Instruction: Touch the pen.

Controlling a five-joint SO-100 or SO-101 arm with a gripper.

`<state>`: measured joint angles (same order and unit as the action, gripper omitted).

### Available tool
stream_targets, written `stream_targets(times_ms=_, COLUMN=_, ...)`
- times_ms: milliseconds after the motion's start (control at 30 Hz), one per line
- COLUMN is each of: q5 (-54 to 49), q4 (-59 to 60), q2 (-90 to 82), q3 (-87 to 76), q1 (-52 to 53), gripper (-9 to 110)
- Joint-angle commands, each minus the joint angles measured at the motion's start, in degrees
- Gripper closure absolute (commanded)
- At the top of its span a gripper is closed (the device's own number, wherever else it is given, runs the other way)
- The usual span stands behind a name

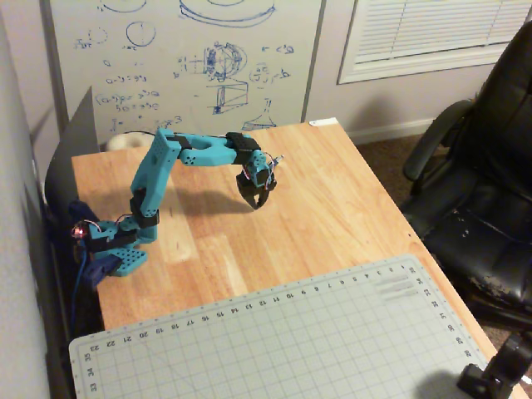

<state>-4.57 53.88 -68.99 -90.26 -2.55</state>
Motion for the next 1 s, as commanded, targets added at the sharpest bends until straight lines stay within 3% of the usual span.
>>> stream_targets(times_ms=0, q5=0.53, q4=13.54, q2=-123.22, q3=-88.33, q1=-0.18, gripper=101)
stream_targets(times_ms=967, q5=0.53, q4=12.83, q2=-122.61, q3=-86.92, q1=-0.35, gripper=101)
